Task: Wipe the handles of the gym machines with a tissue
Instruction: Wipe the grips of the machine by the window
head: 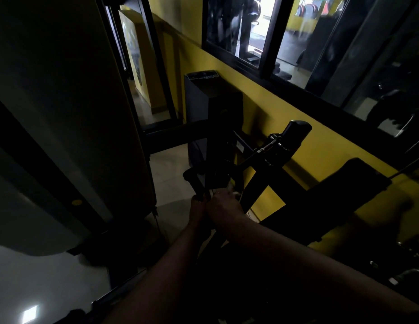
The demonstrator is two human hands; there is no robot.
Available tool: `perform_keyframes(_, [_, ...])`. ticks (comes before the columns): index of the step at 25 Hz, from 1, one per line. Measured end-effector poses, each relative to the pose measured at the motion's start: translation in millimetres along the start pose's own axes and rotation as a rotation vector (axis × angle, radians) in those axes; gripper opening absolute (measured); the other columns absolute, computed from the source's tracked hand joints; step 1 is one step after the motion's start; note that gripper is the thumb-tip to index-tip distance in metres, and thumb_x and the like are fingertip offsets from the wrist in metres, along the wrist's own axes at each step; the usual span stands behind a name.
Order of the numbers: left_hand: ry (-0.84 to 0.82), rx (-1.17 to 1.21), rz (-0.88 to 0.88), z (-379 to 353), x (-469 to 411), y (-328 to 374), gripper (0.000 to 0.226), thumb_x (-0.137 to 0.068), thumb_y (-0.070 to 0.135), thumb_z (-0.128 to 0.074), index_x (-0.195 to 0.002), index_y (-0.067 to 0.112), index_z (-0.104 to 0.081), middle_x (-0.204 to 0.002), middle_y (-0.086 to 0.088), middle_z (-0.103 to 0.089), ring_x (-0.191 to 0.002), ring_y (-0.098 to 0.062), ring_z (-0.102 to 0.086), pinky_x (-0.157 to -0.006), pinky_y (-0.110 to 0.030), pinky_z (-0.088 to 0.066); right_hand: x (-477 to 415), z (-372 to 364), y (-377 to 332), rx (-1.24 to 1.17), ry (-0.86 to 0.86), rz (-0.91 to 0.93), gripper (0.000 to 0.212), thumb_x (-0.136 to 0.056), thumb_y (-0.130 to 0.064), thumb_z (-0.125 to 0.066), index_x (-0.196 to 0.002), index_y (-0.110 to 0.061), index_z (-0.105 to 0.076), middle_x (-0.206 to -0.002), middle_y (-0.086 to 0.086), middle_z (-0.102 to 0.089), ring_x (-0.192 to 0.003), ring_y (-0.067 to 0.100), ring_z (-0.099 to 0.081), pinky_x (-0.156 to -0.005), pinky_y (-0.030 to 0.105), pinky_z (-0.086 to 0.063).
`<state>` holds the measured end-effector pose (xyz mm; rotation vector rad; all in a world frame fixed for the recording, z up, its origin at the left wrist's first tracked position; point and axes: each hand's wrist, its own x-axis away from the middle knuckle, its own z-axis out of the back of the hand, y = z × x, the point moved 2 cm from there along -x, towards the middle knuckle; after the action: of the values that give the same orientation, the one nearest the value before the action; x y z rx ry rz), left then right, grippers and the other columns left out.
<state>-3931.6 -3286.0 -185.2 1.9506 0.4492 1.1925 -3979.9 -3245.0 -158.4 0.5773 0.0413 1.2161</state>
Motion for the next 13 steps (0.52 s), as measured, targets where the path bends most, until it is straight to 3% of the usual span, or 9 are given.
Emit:
perform_keyframes(4, [-0.057,-0.031,0.075,3.2,7.6,8.7,0.018,-0.101,0.033,-0.049,-0.098,0.018,-0.058,-0.09,-0.007,-0.059,-0.08,-0.028,-0.058,-0.078,-0.042,-0.049,-4.2,14.2,21.8,0.092,0.09,-0.146,0.03,-0.099,-0.018,-0.036,-0.117,-0.014,-0.06,-0.119,0.007,-0.056,-0.114,0.026,-0.046,-0.089,0.032,-0.037])
perform_keyframes(7, [-0.049,-0.038,0.084,2.8,9.9,11.1,0.018,-0.101,0.029,-0.049,-0.091,0.016,-0.057,-0.087,-0.008,-0.058,-0.078,-0.028,-0.057,-0.079,-0.043,-0.049,-9.4,8.6,24.1,0.202,0.129,-0.152,0.032,-0.099,-0.019,-0.036,-0.12,-0.012,-0.06,-0.12,0.009,-0.054,-0.114,0.027,-0.045,-0.094,0.033,-0.038])
perform_keyframes(9, [-0.032,-0.047,0.085,1.8,8.9,9.4,0.02,-0.102,0.027,-0.047,-0.086,0.018,-0.055,-0.087,-0.007,-0.056,-0.078,-0.026,-0.055,-0.073,-0.038,-0.048,-10.3,-1.4,6.0,0.103,-0.016,-0.152,0.034,-0.101,-0.017,-0.037,-0.129,-0.005,-0.052,-0.131,0.015,-0.049,-0.122,0.032,-0.041,-0.099,0.036,-0.035])
perform_keyframes(11, [-0.028,-0.03,0.074,1.6,7.3,10.8,0.02,-0.102,0.021,-0.046,-0.085,0.014,-0.055,-0.087,-0.009,-0.056,-0.075,-0.025,-0.054,-0.067,-0.031,-0.044,-4.0,-1.2,-8.3,-0.182,-0.037,-0.217,0.038,-0.101,-0.02,-0.041,-0.135,-0.003,-0.043,-0.138,0.016,-0.044,-0.128,0.033,-0.039,-0.103,0.038,-0.033])
perform_keyframes(13, [-0.035,-0.03,0.077,0.0,5.9,12.5,0.015,-0.102,0.024,-0.046,-0.098,0.011,-0.054,-0.094,-0.009,-0.056,-0.076,-0.023,-0.053,-0.062,-0.03,-0.043,-4.8,-9.2,-8.2,-0.222,-0.112,-0.164,0.039,-0.1,-0.021,-0.045,-0.135,-0.005,-0.046,-0.14,0.016,-0.045,-0.131,0.032,-0.039,-0.107,0.037,-0.03])
